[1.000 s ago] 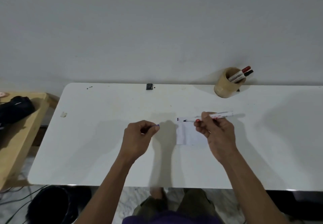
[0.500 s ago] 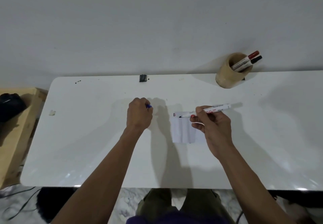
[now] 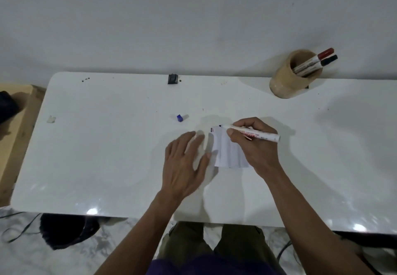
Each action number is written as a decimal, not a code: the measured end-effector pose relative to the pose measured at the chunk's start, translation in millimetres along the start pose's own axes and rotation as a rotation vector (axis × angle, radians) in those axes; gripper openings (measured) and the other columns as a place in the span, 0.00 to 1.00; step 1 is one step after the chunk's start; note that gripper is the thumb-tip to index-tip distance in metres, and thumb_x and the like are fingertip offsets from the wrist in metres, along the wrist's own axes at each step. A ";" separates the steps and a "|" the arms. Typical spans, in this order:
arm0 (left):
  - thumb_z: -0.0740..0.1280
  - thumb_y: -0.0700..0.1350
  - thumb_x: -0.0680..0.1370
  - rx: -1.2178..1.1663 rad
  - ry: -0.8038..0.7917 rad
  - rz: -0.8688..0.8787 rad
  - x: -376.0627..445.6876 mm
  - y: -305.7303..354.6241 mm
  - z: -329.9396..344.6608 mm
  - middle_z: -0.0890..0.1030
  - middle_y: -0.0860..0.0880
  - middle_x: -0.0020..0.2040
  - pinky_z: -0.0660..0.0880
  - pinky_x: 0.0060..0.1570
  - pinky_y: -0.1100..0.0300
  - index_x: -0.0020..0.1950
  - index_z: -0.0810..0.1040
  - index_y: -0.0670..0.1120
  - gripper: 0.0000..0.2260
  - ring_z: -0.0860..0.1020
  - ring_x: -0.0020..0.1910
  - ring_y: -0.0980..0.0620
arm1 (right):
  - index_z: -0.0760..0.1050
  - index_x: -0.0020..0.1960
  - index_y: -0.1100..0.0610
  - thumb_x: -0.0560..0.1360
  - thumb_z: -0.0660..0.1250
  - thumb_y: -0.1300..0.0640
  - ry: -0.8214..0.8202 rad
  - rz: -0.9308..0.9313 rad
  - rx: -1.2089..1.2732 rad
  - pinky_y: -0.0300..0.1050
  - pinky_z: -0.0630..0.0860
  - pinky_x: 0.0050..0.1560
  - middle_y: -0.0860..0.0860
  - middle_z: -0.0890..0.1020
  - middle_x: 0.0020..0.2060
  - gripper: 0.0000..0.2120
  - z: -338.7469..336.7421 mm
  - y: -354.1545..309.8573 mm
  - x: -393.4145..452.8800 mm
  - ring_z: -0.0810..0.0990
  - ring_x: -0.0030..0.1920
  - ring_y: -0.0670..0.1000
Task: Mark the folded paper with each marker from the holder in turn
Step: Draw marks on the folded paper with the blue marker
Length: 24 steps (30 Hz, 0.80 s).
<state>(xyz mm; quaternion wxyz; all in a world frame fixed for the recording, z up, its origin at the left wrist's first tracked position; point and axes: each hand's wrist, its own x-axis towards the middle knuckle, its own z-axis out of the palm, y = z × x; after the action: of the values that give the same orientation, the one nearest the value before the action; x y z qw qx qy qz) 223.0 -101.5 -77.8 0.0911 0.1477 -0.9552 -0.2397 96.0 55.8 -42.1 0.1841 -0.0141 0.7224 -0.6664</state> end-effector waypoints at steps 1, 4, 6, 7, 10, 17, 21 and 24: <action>0.64 0.56 0.80 0.035 -0.026 0.022 -2.2 0.3 5.7 0.77 0.46 0.70 0.70 0.69 0.46 0.70 0.75 0.49 0.21 0.74 0.71 0.46 | 0.81 0.45 0.62 0.71 0.77 0.69 -0.022 -0.017 -0.024 0.41 0.80 0.42 0.55 0.85 0.40 0.07 -0.3 1.3 2.1 0.84 0.41 0.49; 0.62 0.60 0.81 0.122 -0.079 0.038 -6.2 -0.5 16.9 0.72 0.46 0.75 0.62 0.75 0.43 0.74 0.71 0.53 0.23 0.67 0.77 0.46 | 0.81 0.44 0.62 0.71 0.77 0.69 -0.054 -0.071 -0.085 0.38 0.80 0.41 0.53 0.86 0.40 0.06 -0.2 5.7 8.7 0.85 0.41 0.46; 0.59 0.61 0.81 0.189 -0.110 0.043 -7.3 -2.3 20.9 0.70 0.46 0.77 0.60 0.76 0.42 0.76 0.69 0.54 0.24 0.65 0.78 0.46 | 0.81 0.42 0.62 0.71 0.78 0.67 -0.041 -0.092 -0.114 0.38 0.80 0.40 0.53 0.86 0.39 0.06 1.2 9.2 12.8 0.85 0.40 0.46; 0.59 0.61 0.81 0.221 -0.119 0.049 -7.4 -2.7 21.9 0.70 0.46 0.77 0.60 0.76 0.41 0.76 0.70 0.54 0.24 0.65 0.78 0.45 | 0.81 0.42 0.62 0.71 0.78 0.67 -0.036 -0.097 -0.129 0.37 0.79 0.40 0.54 0.86 0.39 0.06 1.9 11.0 14.5 0.85 0.39 0.46; 0.59 0.61 0.81 0.277 -0.098 0.069 -8.2 -3.0 23.5 0.71 0.44 0.76 0.61 0.75 0.38 0.74 0.72 0.53 0.24 0.66 0.78 0.44 | 0.81 0.41 0.63 0.71 0.78 0.66 -0.029 -0.105 -0.159 0.38 0.79 0.39 0.54 0.86 0.37 0.06 3.6 18.0 18.2 0.84 0.38 0.47; 0.59 0.62 0.81 0.331 -0.023 0.087 -10.1 -4.5 30.8 0.67 0.44 0.78 0.56 0.75 0.32 0.75 0.70 0.53 0.25 0.61 0.80 0.42 | 0.81 0.41 0.57 0.71 0.79 0.62 -0.010 -0.152 -0.224 0.45 0.83 0.40 0.53 0.86 0.38 0.07 5.1 29.6 24.1 0.86 0.40 0.53; 0.57 0.62 0.81 0.329 0.010 0.101 -10.8 -4.8 33.3 0.65 0.44 0.79 0.56 0.74 0.30 0.76 0.69 0.52 0.26 0.59 0.80 0.40 | 0.80 0.41 0.57 0.71 0.79 0.62 -0.010 -0.144 -0.216 0.43 0.82 0.40 0.54 0.86 0.38 0.07 5.8 31.3 25.9 0.86 0.40 0.52; 0.57 0.61 0.82 0.322 0.021 0.103 -9.9 -4.1 33.2 0.66 0.44 0.78 0.57 0.73 0.30 0.76 0.70 0.52 0.25 0.60 0.80 0.40 | 0.80 0.41 0.57 0.71 0.79 0.61 -0.013 -0.150 -0.232 0.42 0.82 0.40 0.53 0.86 0.38 0.07 6.4 31.7 26.3 0.86 0.40 0.51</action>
<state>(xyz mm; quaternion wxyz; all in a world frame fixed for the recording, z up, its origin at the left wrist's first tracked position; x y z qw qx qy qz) 225.1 -87.4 -109.6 0.0887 0.1135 -0.9866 -0.0770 80.5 46.2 -79.6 0.1354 -0.0935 0.7905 -0.5900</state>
